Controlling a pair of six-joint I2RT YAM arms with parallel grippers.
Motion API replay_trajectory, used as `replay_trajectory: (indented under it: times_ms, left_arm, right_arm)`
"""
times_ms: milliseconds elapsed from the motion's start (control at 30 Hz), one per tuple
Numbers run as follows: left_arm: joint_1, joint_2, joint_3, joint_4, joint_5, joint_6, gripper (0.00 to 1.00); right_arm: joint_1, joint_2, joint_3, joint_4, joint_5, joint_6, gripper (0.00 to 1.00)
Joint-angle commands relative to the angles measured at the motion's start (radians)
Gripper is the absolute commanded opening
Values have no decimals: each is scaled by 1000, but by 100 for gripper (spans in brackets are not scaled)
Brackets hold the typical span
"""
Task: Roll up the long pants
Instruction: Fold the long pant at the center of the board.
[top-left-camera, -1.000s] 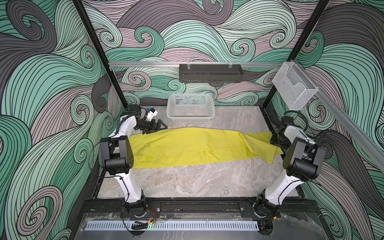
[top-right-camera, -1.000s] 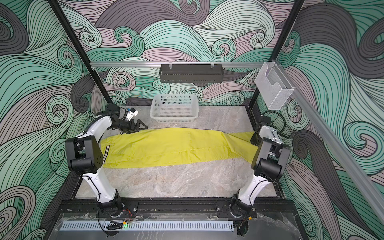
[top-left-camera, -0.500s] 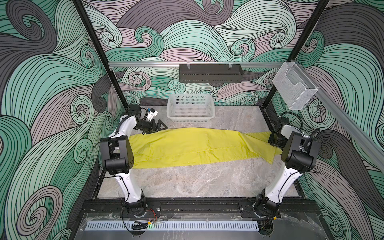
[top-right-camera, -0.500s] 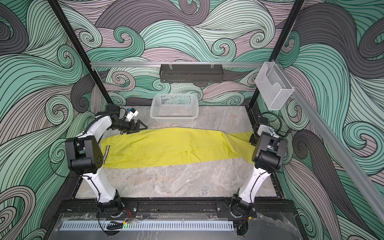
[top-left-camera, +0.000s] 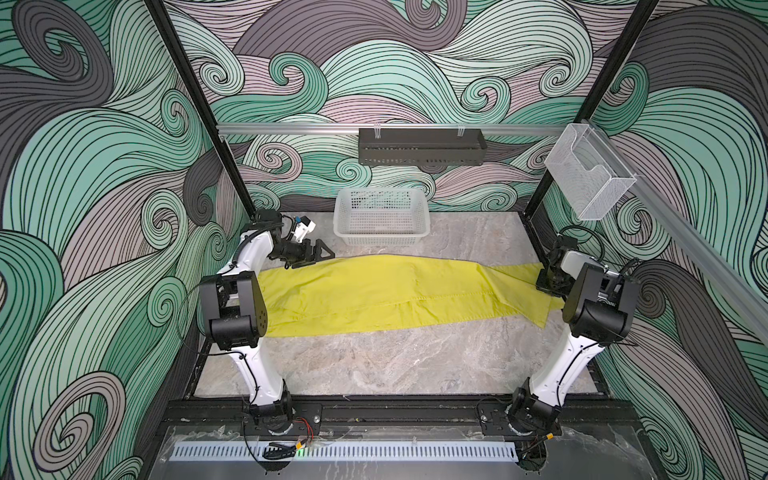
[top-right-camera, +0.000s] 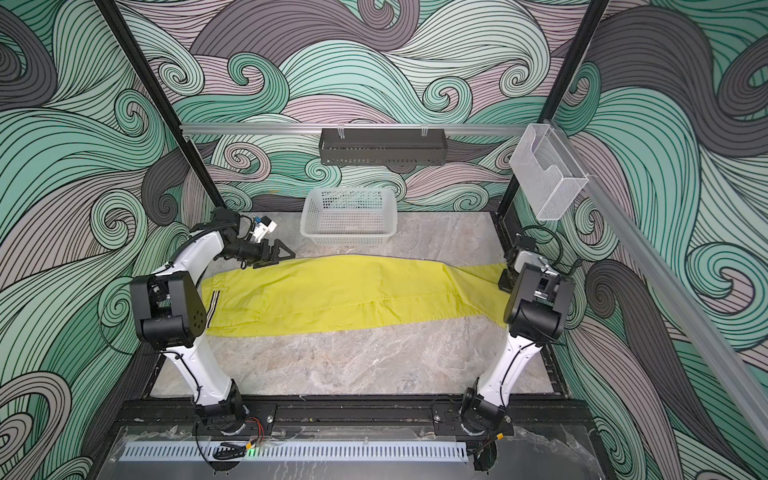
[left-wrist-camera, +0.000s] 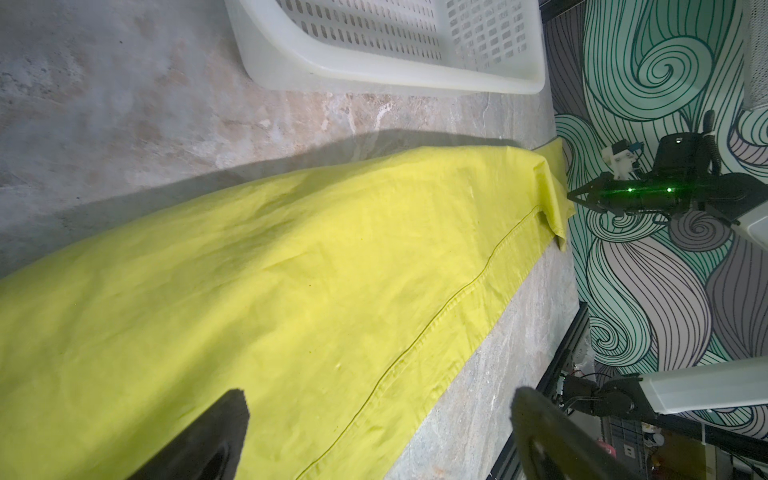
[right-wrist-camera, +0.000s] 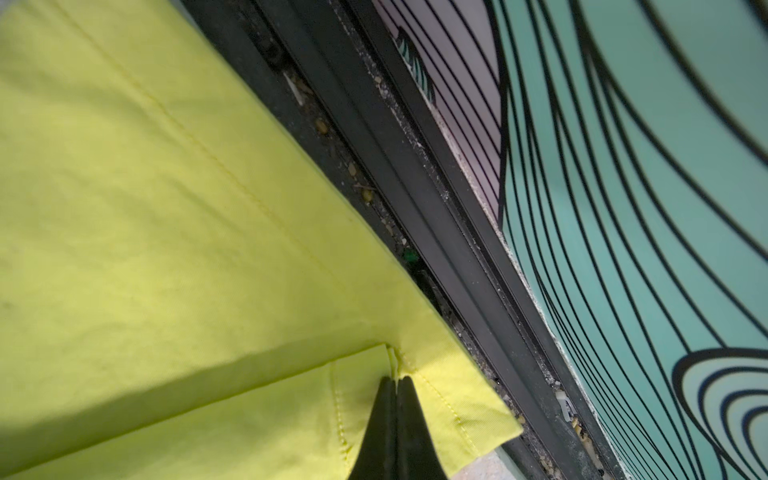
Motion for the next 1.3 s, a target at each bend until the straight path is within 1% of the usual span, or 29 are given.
replay_trajectory:
  times_ms: [0, 133, 167, 200, 233, 267, 367, 433, 533, 633, 700, 767, 833, 1100, 1267]
  left_arm:
    - [7, -11, 36, -23, 21, 7, 99]
    - [7, -17, 32, -18, 25, 3, 99]
    - [7, -18, 31, -18, 28, 3, 99]
    - [7, -19, 29, -17, 28, 3, 99]
    - [7, -22, 29, -17, 28, 3, 99]
    - [6, -21, 29, -18, 30, 3, 99]
    - [7, -23, 29, -18, 30, 6, 99]
    - [7, -22, 29, -19, 27, 6, 98]
    - [7, -20, 31, -21, 27, 6, 99]
    - [7, -18, 30, -21, 26, 5, 99]
    - [7, -16, 33, -23, 27, 5, 99]
    - [7, -16, 32, -24, 26, 5, 99]
    - [7, -15, 34, -26, 25, 5, 98]
    - [7, -13, 36, -28, 27, 3, 99]
    - [7, -13, 31, -16, 32, -7, 98]
  right_arm:
    - [-2, -64, -6, -4, -3, 1, 0]
    - [-1, -109, -33, 19, -3, -11, 0]
    - [-2, -106, -39, 25, 3, -20, 2]
    - [-3, -94, -36, 20, 5, -24, 20]
    - [-5, -77, -29, 14, -6, -30, 42]
    - [-3, -61, -24, 8, -17, -33, 52]
    - [-2, -22, -23, 7, -29, -35, 58]
    - [-6, -2, -26, 7, -18, -43, 58]
    - [-9, 17, -29, 13, -40, -49, 56]
    - [-12, 32, -21, 13, -69, -55, 48]
    - [-19, 33, -19, 13, -85, -53, 38]
    - [-27, 33, -20, 12, -98, -49, 22]
    - [-35, 37, -15, 5, -107, -45, 14]
    - [-41, 54, 4, -15, -114, -42, 0]
    - [-37, 2, 2, -29, -139, -18, 0]
